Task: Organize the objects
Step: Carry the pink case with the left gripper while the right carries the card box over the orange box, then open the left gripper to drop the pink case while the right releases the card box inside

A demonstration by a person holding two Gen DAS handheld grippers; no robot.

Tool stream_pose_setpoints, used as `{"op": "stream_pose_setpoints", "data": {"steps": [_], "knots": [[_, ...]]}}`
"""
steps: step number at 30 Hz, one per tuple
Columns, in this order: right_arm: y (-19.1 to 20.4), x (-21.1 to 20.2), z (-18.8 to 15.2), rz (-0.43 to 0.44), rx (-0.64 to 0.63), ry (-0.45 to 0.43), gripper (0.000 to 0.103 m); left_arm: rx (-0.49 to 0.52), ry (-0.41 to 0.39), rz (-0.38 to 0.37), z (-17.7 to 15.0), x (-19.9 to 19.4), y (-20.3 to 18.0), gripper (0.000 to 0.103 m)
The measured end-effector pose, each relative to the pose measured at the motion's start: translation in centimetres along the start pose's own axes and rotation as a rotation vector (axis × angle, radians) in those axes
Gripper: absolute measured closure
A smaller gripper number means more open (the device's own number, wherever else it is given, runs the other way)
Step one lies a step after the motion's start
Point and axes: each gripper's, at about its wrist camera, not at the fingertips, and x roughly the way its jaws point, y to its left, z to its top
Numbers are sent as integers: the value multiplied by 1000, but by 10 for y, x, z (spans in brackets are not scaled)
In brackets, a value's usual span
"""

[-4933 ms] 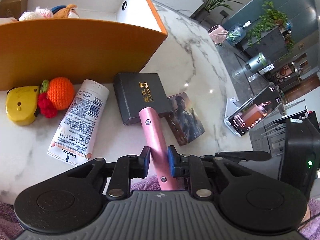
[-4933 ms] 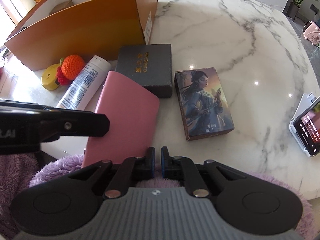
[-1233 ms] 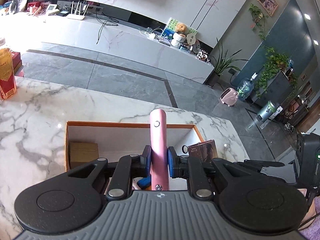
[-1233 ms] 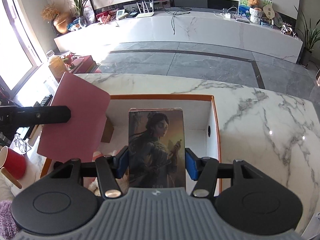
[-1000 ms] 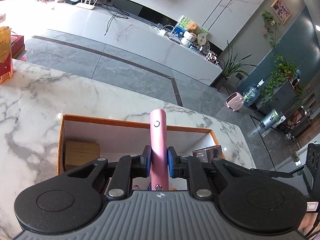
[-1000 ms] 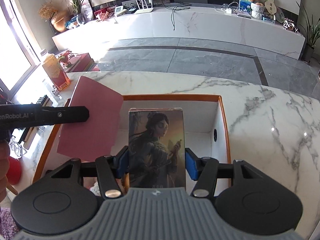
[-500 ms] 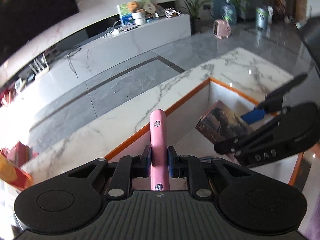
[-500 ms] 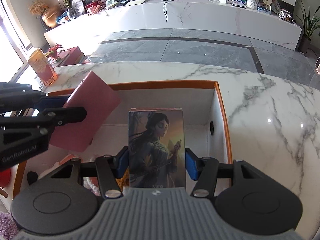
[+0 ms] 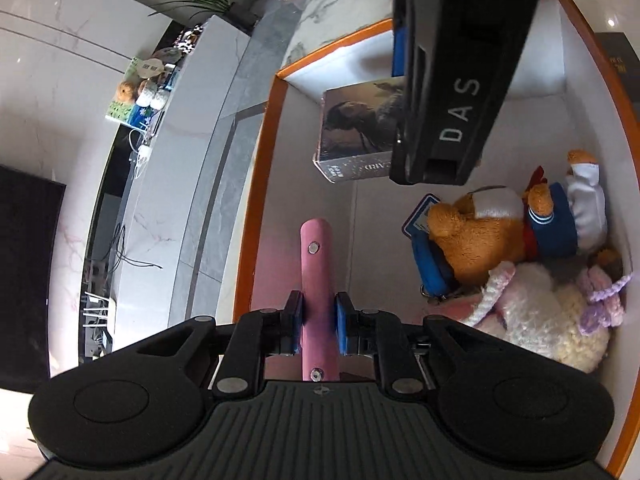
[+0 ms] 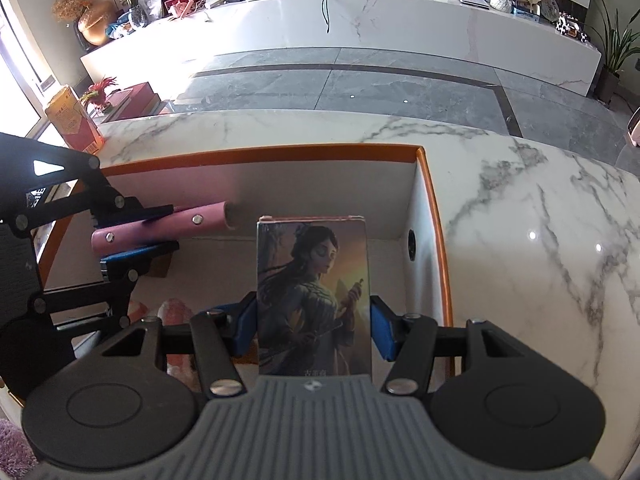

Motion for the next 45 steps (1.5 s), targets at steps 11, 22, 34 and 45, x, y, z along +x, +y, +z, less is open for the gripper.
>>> {"op": "stream_pose_setpoints", "data": {"steps": [11, 22, 34, 45], "knots": [[4, 2, 1, -3, -11, 13, 44, -10, 40, -77, -13, 18, 4, 76], [3, 2, 1, -2, -25, 24, 44, -425, -30, -251, -35, -15, 63, 55], [16, 9, 15, -39, -40, 1, 44, -743, 39, -272, -62, -9, 75, 55], [36, 52, 27, -197, -60, 34, 44, -837, 5, -305, -71, -14, 70, 59]]}}
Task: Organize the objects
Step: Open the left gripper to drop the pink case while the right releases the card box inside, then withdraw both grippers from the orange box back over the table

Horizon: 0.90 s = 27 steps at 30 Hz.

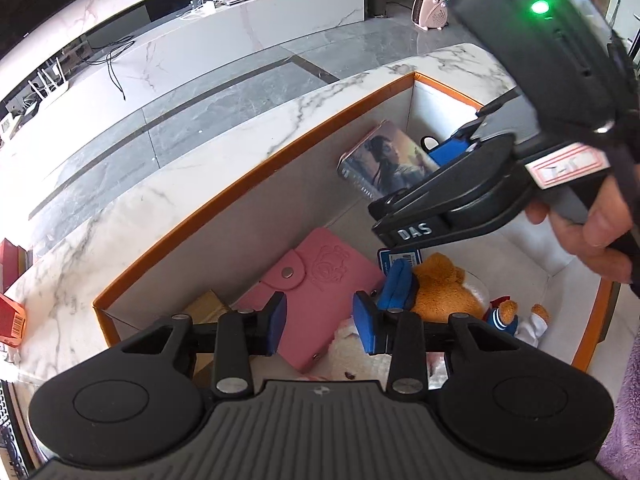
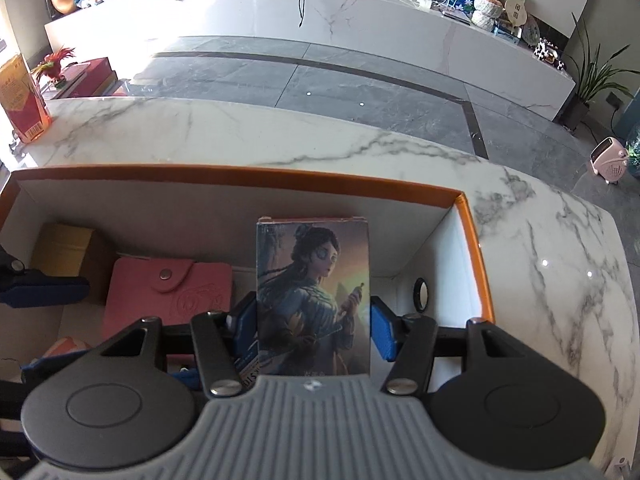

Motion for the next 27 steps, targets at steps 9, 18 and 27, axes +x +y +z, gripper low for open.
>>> {"op": "stream_pose_setpoints", "data": {"steps": [9, 18, 27], "knots": [[1, 22, 4, 75, 15, 81, 44, -10, 2, -11, 2, 6, 1, 59], [-18, 9, 5, 200, 80, 66, 33, -10, 6, -11, 3, 7, 2, 60], [-35, 22, -1, 249, 170, 142, 56, -16, 8, -34, 2, 6, 2, 68]]}}
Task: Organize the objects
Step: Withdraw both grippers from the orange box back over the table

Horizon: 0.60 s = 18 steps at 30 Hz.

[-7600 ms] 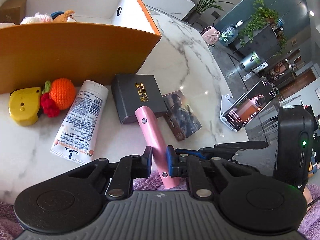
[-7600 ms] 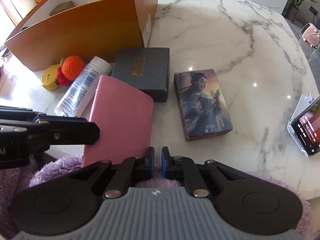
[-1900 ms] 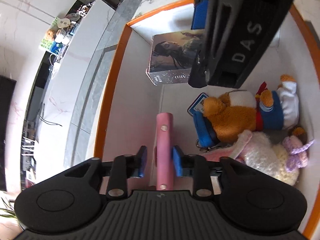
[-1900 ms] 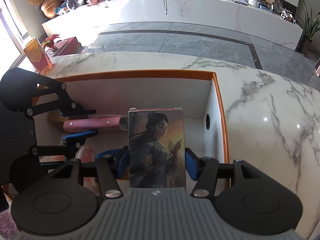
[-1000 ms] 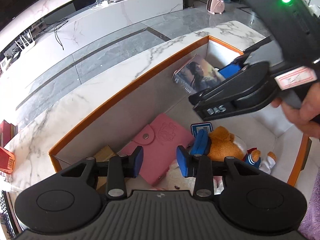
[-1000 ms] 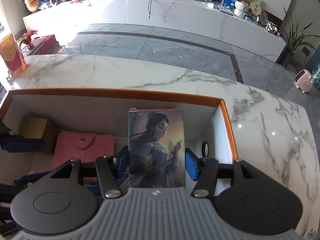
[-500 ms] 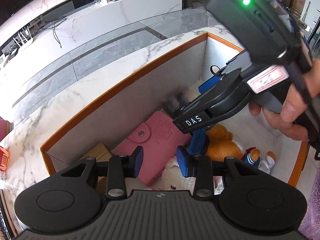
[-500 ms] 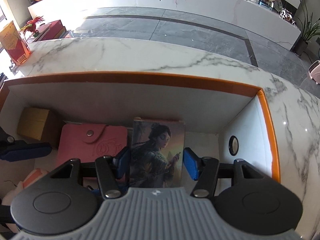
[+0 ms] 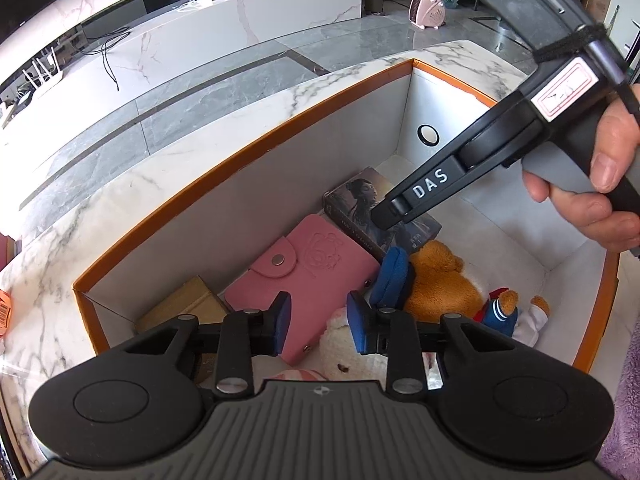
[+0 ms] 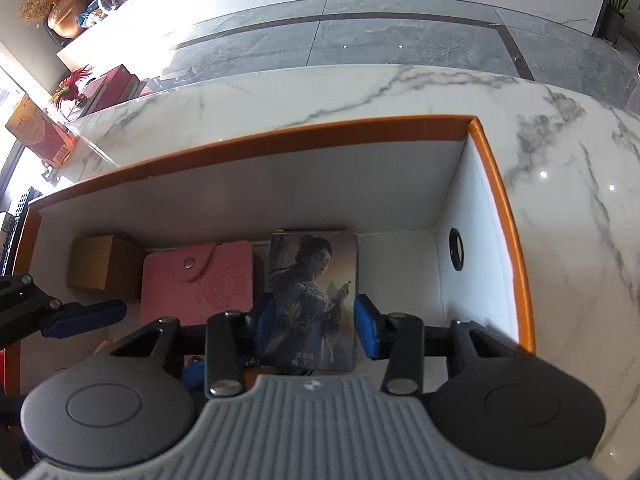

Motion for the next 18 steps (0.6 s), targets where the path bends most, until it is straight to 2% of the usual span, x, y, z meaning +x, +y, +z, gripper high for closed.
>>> {"op": "stream_pose_setpoints", "data": {"steps": [2, 4, 8, 9, 12, 13, 14, 16, 18], "knots": [[1, 1, -1, 16, -3, -16, 57, 4, 0, -11, -3, -2, 0, 70], [1, 3, 1, 49, -14, -15, 73, 10, 0, -12, -4, -1, 0, 71], [9, 8, 0, 142, -22, 35, 82, -7, 11, -15, -1, -1, 2, 71], [11, 7, 0, 133, -15, 34, 83, -9, 14, -10, -1, -1, 3, 71], [18, 3, 1, 19, -63, -20, 79, -22, 45, 40, 3, 3, 9, 71], [18, 2, 2, -25, -73, -31, 66, -31, 53, 54, 3, 3, 12, 71], [17, 2, 3, -54, -74, -34, 59, -41, 55, 54, 2, 3, 15, 71], [7, 3, 4, -55, -65, -9, 57, -64, 61, 41, 0, 2, 22, 72], [0, 8, 5, -20, -32, 29, 53, -77, 57, 38, -2, 0, 25, 73]]}}
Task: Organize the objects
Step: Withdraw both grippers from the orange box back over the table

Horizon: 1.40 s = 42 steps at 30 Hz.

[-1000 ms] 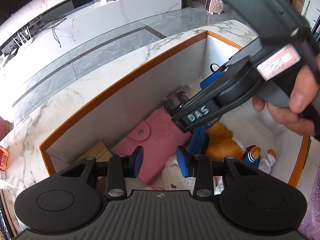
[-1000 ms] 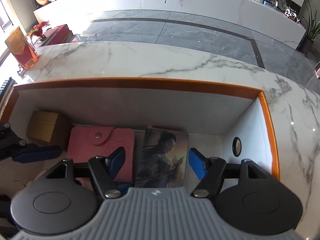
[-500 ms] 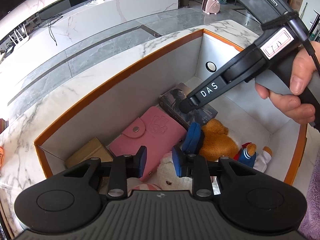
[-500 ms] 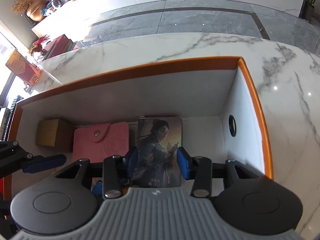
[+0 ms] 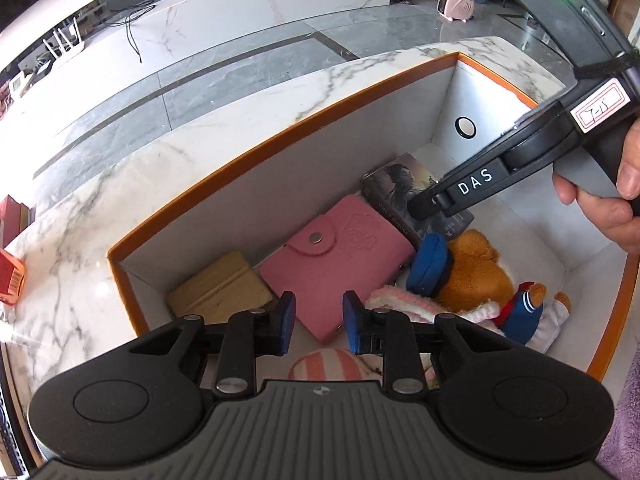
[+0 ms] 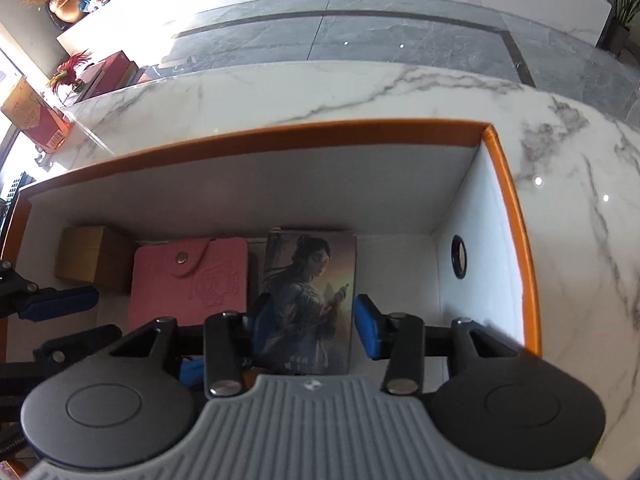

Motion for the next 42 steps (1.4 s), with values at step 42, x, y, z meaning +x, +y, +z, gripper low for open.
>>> {"op": "stream_pose_setpoints", "data": {"steps": [42], "knots": [[0, -140, -194, -159, 25, -303, 66, -65, -234, -165, -92, -91, -121, 78]]}}
